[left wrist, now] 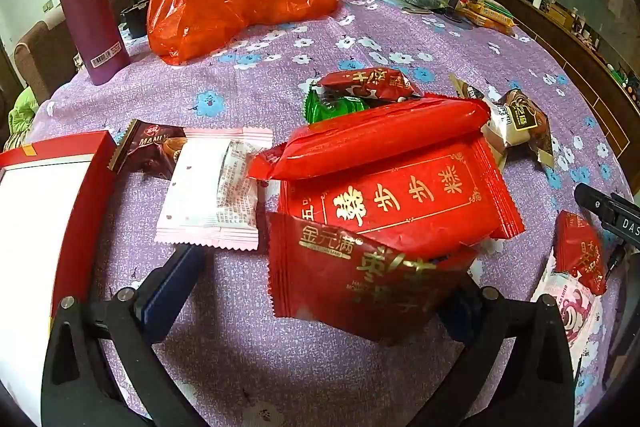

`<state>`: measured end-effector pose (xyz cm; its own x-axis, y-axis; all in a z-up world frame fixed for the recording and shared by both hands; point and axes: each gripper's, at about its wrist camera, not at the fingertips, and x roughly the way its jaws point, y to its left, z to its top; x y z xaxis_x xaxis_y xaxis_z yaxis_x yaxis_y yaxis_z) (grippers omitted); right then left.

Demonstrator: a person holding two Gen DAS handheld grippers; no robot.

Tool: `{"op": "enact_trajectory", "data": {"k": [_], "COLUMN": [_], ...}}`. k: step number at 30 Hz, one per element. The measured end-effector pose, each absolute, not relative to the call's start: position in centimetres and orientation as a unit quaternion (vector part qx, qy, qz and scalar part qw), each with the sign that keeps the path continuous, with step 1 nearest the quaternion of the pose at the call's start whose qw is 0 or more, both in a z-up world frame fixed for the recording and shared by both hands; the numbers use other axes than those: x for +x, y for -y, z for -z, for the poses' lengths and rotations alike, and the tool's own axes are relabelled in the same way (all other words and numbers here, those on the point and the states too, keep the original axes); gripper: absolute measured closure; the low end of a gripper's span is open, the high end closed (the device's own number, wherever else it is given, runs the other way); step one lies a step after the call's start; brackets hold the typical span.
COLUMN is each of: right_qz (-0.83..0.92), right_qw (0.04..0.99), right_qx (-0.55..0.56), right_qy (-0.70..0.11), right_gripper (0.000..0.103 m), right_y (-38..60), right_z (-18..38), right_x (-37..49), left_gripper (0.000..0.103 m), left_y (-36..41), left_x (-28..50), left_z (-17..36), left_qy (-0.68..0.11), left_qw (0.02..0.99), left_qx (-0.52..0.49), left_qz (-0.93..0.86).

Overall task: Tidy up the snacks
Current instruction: 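Reach the left gripper toward the red wrapped cake packets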

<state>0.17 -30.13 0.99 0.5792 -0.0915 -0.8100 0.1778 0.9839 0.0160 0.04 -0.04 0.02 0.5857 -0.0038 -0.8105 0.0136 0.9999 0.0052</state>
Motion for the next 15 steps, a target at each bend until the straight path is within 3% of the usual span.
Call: {"op": "enact_trajectory", "data": {"k": [9,11,15], "right_qz": [0.081,0.036,-0.031], "right_qw": [0.881,0.869,0.896], "right_qx": [0.053,0.063,0.109], "right_qy": [-0.463,-0.489,-0.430], "right_gripper": [0.000,0.004,0.005], "right_y": [29.9,30.5,31.8], "right_z": [-1.1,-1.7,-4.8], "right_x": [0.3,0.4,-2.8], "left_gripper": [0.001,0.001,0.001], "left_y": [-0.4,-1.0,-1.1], "left_x": [-1.0,-4.1,-9.8], "left_z": [-0.6,-2.5,-4.6], "left_qy": [-0.481,-0.435,-0.384], "left_qw": [0.876,0.899,0.916], "left_qx": [0.010,0.046,0.104], "left_qz": [0.020,0.012,0.041]}}
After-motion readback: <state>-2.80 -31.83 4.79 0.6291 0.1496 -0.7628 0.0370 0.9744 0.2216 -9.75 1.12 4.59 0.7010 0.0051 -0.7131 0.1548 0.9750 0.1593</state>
